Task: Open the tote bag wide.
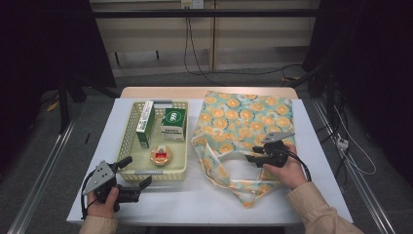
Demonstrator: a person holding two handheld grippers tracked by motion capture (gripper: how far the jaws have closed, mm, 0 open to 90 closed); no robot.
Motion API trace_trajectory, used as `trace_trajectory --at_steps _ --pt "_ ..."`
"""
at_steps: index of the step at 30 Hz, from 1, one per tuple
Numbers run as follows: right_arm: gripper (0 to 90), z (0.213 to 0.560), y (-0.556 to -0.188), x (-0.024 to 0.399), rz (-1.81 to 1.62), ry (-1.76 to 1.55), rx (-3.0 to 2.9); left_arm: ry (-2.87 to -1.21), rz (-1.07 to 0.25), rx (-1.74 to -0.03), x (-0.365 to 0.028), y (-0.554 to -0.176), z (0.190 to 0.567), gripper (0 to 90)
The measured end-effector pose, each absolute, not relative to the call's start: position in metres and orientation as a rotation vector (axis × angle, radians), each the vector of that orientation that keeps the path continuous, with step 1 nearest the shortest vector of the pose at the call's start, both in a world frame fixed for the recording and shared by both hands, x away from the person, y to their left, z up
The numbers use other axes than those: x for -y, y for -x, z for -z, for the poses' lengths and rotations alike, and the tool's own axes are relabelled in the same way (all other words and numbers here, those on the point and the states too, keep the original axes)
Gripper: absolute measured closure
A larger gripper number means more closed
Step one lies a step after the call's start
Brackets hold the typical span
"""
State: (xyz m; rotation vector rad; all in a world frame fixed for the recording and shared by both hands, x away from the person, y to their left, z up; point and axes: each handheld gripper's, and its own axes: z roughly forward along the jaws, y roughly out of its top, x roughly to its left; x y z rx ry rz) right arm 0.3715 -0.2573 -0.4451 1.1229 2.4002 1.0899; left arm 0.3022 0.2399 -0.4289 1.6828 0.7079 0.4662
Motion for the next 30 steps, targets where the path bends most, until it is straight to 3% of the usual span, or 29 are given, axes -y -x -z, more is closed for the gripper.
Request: trace_trajectory --at_steps 8,30 --pt "88.1 0.457 -0.379 0.256 -1.068 -1.177 -2.384 -1.690 -0.472 -0.705 -0.241 -0.302 0.429 1.8" --pt "90.0 0.454 -0.458 0.262 -1.126 -1.388 -2.147 -1.689 -0.449 -0.712 -0.240 -0.303 0.431 1.9"
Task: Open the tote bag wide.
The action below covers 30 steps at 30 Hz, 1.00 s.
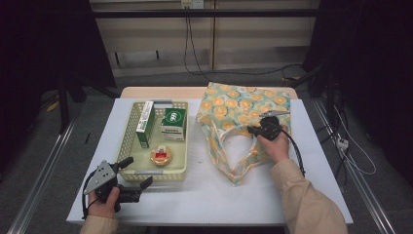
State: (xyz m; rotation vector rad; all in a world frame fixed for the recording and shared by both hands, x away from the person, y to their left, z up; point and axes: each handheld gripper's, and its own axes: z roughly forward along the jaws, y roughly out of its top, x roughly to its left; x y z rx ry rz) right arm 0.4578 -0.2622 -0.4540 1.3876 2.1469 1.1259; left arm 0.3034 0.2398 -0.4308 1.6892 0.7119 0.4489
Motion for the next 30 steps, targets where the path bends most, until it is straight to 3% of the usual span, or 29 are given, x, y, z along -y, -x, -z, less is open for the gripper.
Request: trace_trajectory --at_steps 18,25,30 --pt "88.8 0.441 -0.412 0.254 -1.142 -1.203 -2.371 -1.697 -0.455 -0.708 -0.238 -0.303 0.431 1.9" --pt "56.9 0.430 -0.400 0.255 -1.220 -1.224 -2.315 -1.693 -0.454 -0.704 -0.237 -0.303 0.430 1.9" --pt "43.1 0.418 -0.380 0.250 -1.235 -1.159 -2.329 -1.699 -0.460 -0.698 -0.238 -0.302 0.430 1.9"
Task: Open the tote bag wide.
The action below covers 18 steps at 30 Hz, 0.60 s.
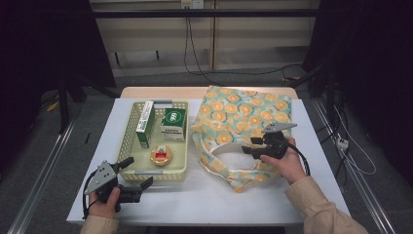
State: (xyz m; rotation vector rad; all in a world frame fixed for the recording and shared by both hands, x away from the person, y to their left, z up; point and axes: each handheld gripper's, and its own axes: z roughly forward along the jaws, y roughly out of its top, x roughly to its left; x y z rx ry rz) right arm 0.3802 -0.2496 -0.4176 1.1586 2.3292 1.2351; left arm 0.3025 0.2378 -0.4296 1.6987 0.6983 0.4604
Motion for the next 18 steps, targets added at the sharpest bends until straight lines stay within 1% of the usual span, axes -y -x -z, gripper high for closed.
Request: trace_trajectory --at_steps 2,7,9,12,18 --pt "40.7 0.415 -0.372 0.245 -1.262 -1.131 -2.349 -1.696 -0.459 -0.700 -0.237 -0.302 0.429 1.9" --pt "44.1 0.415 -0.351 0.224 -1.263 -1.012 -2.454 -1.702 -0.462 -0.695 -0.236 -0.302 0.429 1.9" --pt "49.3 0.420 -0.344 0.215 -1.280 -0.967 -2.494 -1.701 -0.461 -0.698 -0.236 -0.302 0.429 1.9" --pt "54.3 0.430 -0.337 0.204 -1.260 -0.921 -2.554 -1.700 -0.462 -0.702 -0.237 -0.302 0.430 1.9" --pt "55.5 0.452 -0.336 0.197 -1.177 -0.911 -2.611 -1.703 -0.461 -0.698 -0.238 -0.302 0.430 1.9"
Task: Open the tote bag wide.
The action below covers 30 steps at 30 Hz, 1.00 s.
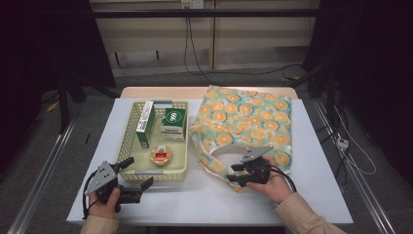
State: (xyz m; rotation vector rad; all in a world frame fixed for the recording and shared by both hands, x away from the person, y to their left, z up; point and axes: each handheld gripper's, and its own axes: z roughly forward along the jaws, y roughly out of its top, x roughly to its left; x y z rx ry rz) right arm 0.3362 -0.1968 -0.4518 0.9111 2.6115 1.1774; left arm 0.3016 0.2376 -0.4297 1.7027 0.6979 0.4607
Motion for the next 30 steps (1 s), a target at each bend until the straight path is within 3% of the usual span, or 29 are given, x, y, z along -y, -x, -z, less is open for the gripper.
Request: trace_trajectory --at_steps 5,7,8,11,26,30 --pt "57.8 0.455 -0.332 0.196 -1.154 -0.876 -2.603 -1.699 -0.457 -0.703 -0.237 -0.302 0.430 1.9" --pt "70.2 0.454 -0.331 0.197 -1.124 -0.840 -2.599 -1.701 -0.459 -0.699 -0.237 -0.302 0.430 1.9" --pt "80.7 0.454 -0.331 0.197 -1.142 -0.855 -2.618 -1.698 -0.456 -0.704 -0.237 -0.302 0.430 1.9" --pt "88.4 0.455 -0.330 0.197 -1.181 -0.864 -2.642 -1.699 -0.456 -0.705 -0.236 -0.302 0.430 1.9" --pt "90.0 0.444 -0.313 0.187 -1.323 -0.825 -2.728 -1.694 -0.458 -0.700 -0.237 -0.302 0.429 1.9" --pt "90.0 0.431 -0.325 0.194 -1.354 -0.855 -2.640 -1.690 -0.455 -0.703 -0.236 -0.301 0.429 1.9"
